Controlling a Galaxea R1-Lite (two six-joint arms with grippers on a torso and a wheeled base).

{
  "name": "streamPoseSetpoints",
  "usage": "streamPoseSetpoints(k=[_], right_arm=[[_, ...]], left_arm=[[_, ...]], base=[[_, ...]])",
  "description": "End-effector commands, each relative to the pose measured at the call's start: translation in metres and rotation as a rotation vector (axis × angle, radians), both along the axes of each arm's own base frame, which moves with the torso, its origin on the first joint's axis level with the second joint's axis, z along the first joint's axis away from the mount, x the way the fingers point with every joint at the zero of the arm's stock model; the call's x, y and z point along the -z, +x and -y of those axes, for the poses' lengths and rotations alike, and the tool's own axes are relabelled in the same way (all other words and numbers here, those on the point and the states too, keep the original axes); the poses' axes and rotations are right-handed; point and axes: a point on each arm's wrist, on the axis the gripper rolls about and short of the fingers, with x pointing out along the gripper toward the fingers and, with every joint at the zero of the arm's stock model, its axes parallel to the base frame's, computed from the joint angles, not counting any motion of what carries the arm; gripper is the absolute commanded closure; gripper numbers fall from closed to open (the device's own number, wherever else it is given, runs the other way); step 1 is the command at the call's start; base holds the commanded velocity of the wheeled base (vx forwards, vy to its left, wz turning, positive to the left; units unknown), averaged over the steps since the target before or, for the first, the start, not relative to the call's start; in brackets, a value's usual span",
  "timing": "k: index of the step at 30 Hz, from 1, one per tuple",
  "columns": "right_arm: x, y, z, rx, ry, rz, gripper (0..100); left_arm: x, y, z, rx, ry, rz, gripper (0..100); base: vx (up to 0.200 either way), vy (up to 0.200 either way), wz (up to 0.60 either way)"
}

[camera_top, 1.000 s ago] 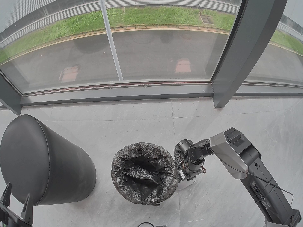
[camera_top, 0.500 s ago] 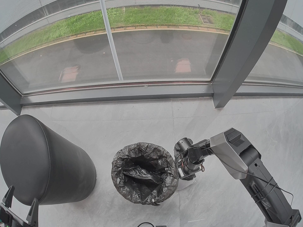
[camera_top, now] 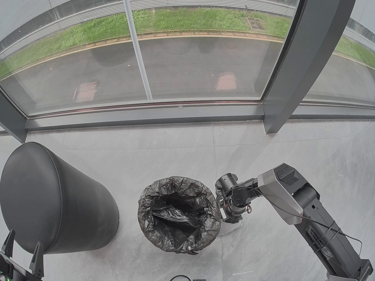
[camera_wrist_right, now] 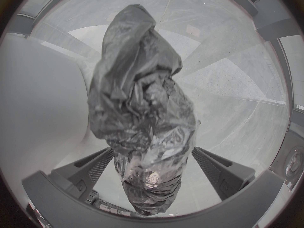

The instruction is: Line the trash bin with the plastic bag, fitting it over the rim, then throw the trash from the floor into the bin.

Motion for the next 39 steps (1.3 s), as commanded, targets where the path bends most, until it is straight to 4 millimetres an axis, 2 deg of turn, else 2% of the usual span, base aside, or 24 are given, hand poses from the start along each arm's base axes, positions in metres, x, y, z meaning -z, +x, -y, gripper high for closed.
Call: streamPoseSetpoints(k=[1, 8, 15, 16, 20, 28, 33, 36, 39], right_arm=[[-0.0067, 0.0040, 0.0009, 0.007, 0.008, 0.028, 0], [-0.0132, 0.0091, -0.0015, 0.008, 0.030, 0.081, 0], [-0.0107, 0.0096, -0.0047, -0.026, 0.010, 0.107, 0], [-0.0101, 0.0101, -0.0040, -0.026, 0.005, 0.110, 100], [-0.0048, 0.0086, -0.0039, -0.025, -0.009, 0.104, 100], [-0.0064, 0.0088, -0.0048, -0.024, -0.007, 0.109, 100], [-0.0065, 0.0093, -0.0038, -0.016, -0.018, 0.116, 100], [-0.0081, 0.0109, -0.0044, -0.015, -0.018, 0.135, 100], [-0.0104, 0.0111, -0.0054, -0.016, -0.016, 0.139, 100]], left_arm=[[0.0049, 0.0014, 0.0000, 0.000, -0.007, -0.020, 0], [0.0049, 0.0014, 0.0000, 0.002, -0.010, -0.020, 0], [0.0049, 0.0014, 0.0000, 0.002, -0.016, -0.020, 0], [0.0049, 0.0014, 0.0000, 0.000, -0.016, -0.020, 0], [0.0049, 0.0014, 0.0000, 0.002, -0.022, -0.020, 0], [0.0048, 0.0012, -0.0004, -0.014, -0.047, -0.015, 0], [0.0048, 0.0012, -0.0011, -0.047, -0.017, -0.016, 0], [0.0049, 0.0010, -0.0026, -0.115, 0.086, -0.026, 0], [0.0051, 0.0011, -0.0027, -0.122, 0.109, -0.032, 0]], base=[[0.000, 0.000, 0.00], [0.000, 0.000, 0.00], [0.000, 0.000, 0.00], [0.000, 0.000, 0.00], [0.000, 0.000, 0.00], [0.000, 0.000, 0.00], [0.000, 0.000, 0.00], [0.000, 0.000, 0.00], [0.000, 0.000, 0.00]])
